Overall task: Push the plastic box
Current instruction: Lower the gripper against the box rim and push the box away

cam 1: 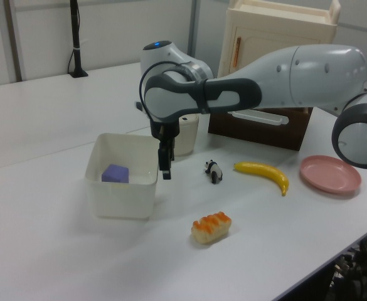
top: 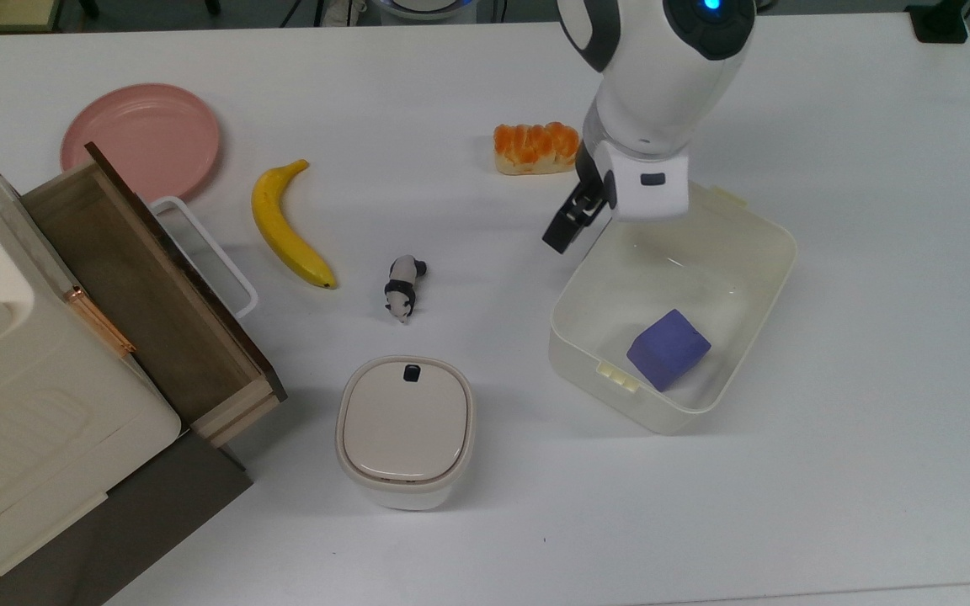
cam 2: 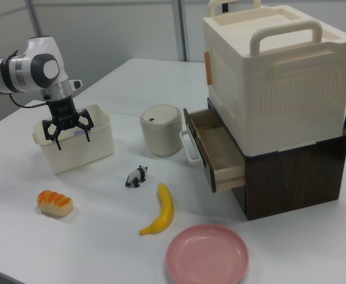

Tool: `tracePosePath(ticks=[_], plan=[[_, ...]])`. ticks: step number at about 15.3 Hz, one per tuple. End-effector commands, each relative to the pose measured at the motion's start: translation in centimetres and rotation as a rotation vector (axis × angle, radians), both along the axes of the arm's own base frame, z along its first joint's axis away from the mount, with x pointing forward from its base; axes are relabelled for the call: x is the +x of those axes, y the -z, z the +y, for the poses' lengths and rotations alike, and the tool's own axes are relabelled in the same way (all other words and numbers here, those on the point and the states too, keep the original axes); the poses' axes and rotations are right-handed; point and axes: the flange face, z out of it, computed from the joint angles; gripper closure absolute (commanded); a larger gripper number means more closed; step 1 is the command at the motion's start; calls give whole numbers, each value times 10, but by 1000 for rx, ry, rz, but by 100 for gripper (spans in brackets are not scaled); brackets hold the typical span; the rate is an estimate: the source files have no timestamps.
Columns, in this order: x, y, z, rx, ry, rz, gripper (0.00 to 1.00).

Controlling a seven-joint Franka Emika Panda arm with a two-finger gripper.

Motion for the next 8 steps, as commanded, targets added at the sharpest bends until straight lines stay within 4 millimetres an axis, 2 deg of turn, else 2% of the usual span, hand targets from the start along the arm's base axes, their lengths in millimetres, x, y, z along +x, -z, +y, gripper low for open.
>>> tracePosePath(ticks=[1, 3, 5, 8], plan=[[9, 2, 7, 3, 62, -81, 0], [12, 2, 9, 11, 72, -107, 0], [9, 0, 29, 23, 51, -142, 0], [13, -11, 38, 43, 108, -205, 0]])
